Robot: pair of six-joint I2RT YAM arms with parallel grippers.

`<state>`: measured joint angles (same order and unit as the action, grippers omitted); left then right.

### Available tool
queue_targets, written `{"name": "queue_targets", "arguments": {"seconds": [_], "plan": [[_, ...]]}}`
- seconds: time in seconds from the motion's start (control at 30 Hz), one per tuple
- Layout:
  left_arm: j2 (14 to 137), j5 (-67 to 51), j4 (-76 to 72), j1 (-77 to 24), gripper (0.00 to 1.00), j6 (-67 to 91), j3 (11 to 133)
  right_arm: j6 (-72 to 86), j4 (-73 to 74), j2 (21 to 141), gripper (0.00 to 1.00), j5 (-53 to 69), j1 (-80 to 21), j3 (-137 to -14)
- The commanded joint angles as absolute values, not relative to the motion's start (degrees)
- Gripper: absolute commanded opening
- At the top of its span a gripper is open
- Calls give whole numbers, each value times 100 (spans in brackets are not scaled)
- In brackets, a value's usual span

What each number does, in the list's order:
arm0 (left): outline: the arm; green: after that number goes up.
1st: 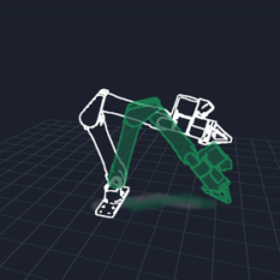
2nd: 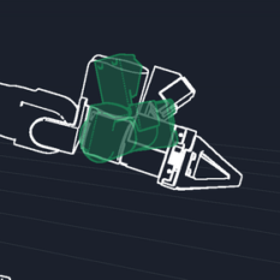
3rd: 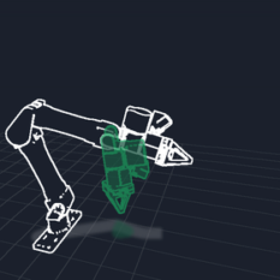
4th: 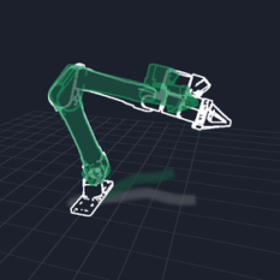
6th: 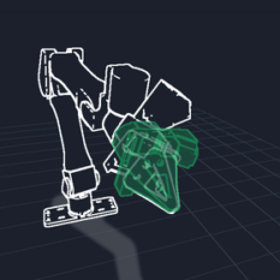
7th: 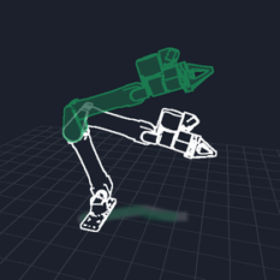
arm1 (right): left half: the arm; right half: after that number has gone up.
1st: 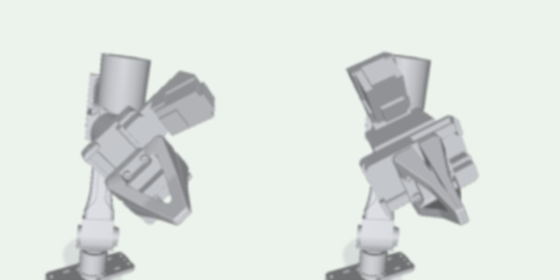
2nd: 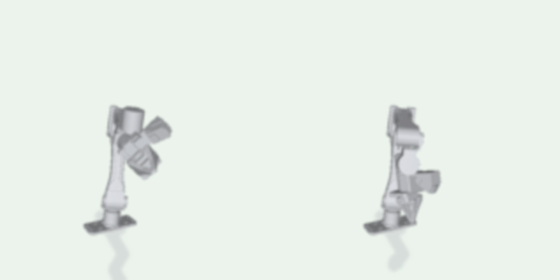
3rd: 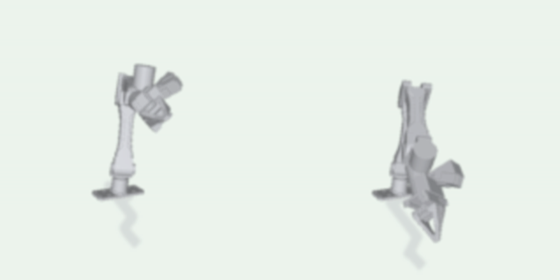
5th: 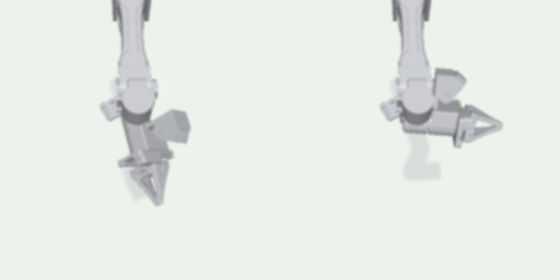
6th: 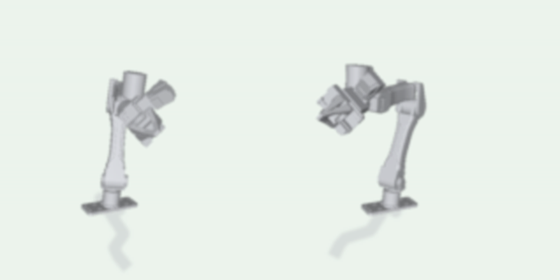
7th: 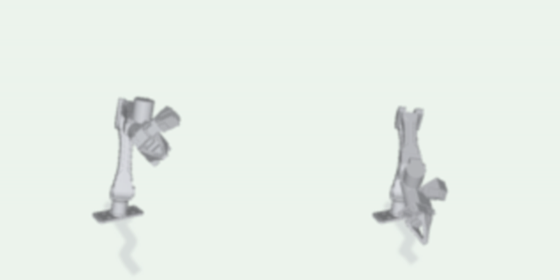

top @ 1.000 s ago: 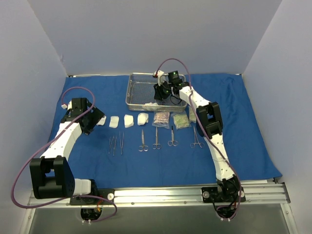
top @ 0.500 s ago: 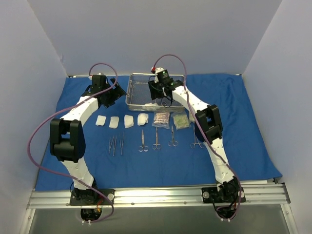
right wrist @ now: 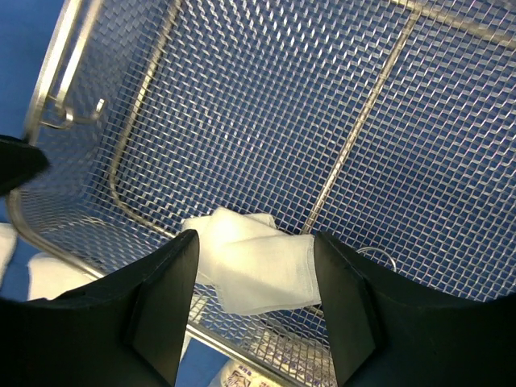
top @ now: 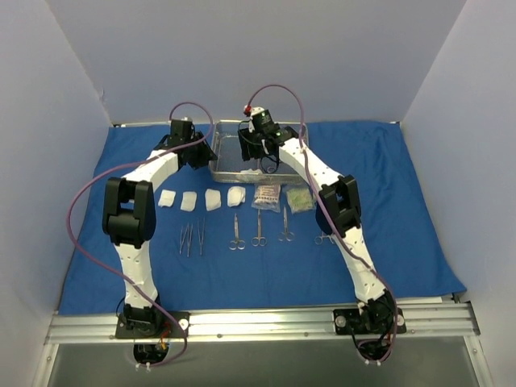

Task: Open and lay out the surgical kit
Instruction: Pick up the medical item from the container.

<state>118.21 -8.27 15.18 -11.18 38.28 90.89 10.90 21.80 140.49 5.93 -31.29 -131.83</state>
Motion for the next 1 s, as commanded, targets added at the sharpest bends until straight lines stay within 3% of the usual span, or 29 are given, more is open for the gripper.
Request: {"name": "queue_targets", "arguments": {"seconds": [0.0,0.3,0.63,0.97], "plan": [[11909,-915,1169,-1186,47,3814,9264,1090,2672,14308,55,668,-3164,-13447],[11936,-615,1038,-1283,35,3955,9009,993,3084,14607,57,546,-3199,-13570],[11874,-414,888,-1301,32,4157,8745,852,3734,15090,58,527,-3129,-13895],[11812,-220,765,-1310,30,4306,8596,774,4377,15345,47,949,-2865,-14185]]}}
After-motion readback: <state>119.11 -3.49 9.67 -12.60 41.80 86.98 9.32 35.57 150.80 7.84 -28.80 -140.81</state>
